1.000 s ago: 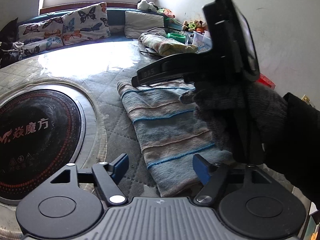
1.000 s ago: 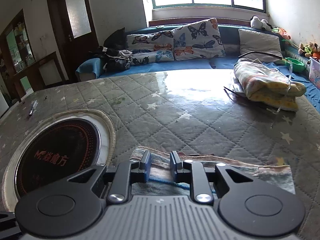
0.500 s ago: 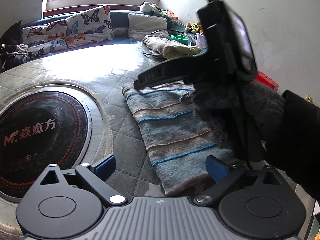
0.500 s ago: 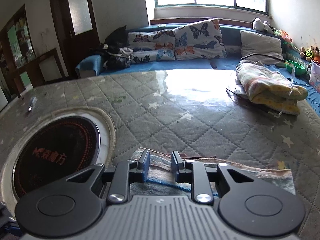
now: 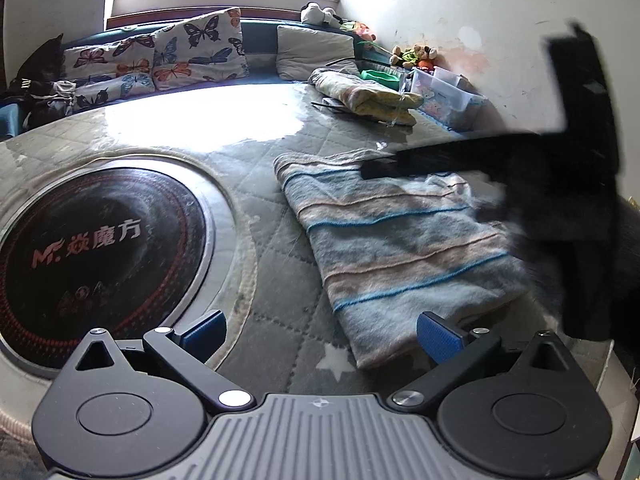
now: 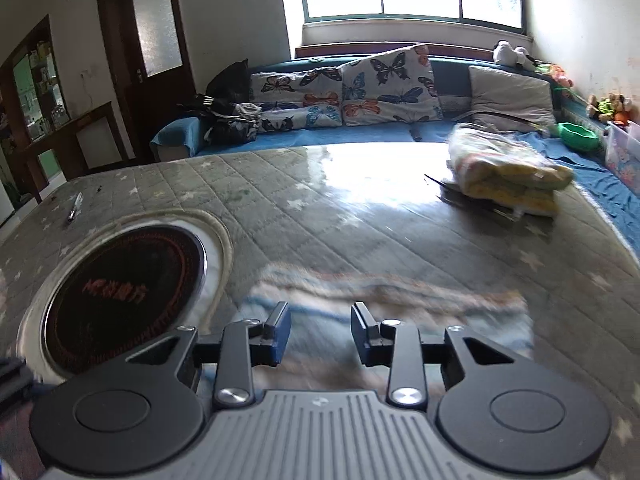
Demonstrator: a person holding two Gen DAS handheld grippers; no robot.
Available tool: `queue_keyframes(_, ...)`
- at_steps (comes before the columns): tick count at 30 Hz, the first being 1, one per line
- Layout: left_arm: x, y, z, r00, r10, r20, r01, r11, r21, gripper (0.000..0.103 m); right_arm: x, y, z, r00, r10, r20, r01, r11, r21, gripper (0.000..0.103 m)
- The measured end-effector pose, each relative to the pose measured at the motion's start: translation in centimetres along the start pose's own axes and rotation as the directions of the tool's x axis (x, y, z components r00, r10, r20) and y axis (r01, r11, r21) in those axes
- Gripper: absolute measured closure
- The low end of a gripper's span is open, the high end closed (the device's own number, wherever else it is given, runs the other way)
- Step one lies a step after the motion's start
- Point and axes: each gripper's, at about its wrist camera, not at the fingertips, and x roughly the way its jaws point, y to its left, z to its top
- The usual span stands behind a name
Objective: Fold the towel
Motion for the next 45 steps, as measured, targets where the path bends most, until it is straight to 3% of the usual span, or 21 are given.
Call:
queue_keyframes(7, -1.0, 0.3, -0.9, 1.000, 0.028, 0.003, -0.028, 1.000, -0.006, 0.000, -4.2, -1.8, -4.4, 0.999, -0.040, 0.000, 0.040, 0.998, 0.047, 0.069)
queue_keyframes(9, -1.1, 0.2, -1.2, 0.999, 0.032, 0.002, -0.032, 0.999, -0.005, 0.000, -5.4, -1.8, -5.7, 0.998, -0.059, 0.010, 0.059, 0.997, 0.047, 0.064)
queue_keyframes(13, -1.5, -0.1, -1.6, 0.999, 0.035, 0.003, -0.035, 0.999, -0.006, 0.000, -7.2, -1.0, -7.4, 0.996, -0.084, 0.040, 0.083, 0.996, 0.026, 0.064)
queue_keyframes(18, -2.1, -0.3, -2.1, 0.999, 0.039, 0.009, -0.039, 0.999, -0.012, 0.000, -8.0, 0.8, -8.4, 0.992, -0.091, 0.091, 0.092, 0.996, -0.006, 0.055)
queue_keyframes(27, -2.8, 0.3, -2.7, 0.999, 0.054, 0.011, -0.053, 0.998, -0.035, 0.000, -8.2, 4.7, -11.1, 0.978, -0.159, 0.135, 0.185, 0.961, -0.207, 0.048)
queue_keyframes(36, -2.8, 0.1, -3.0, 0.999, 0.046, 0.009, -0.046, 0.998, -0.035, 0.000, -9.4, 3.8, -11.4, 0.982, -0.125, 0.138, 0.145, 0.979, -0.140, 0.048)
queue_keyframes(43, -2.9, -0.1, -3.3, 0.999, 0.040, 0.008, -0.040, 0.999, -0.032, 0.000, -10.5, 1.1, -12.0, 0.974, -0.187, 0.132, 0.192, 0.981, -0.031, 0.047)
queue_keyframes(45, -2.9, -0.2, -3.4, 0.999, 0.040, 0.008, -0.040, 0.999, -0.032, 0.000, -10.8, 0.6, -12.2, 0.973, -0.192, 0.129, 0.194, 0.981, -0.005, 0.041)
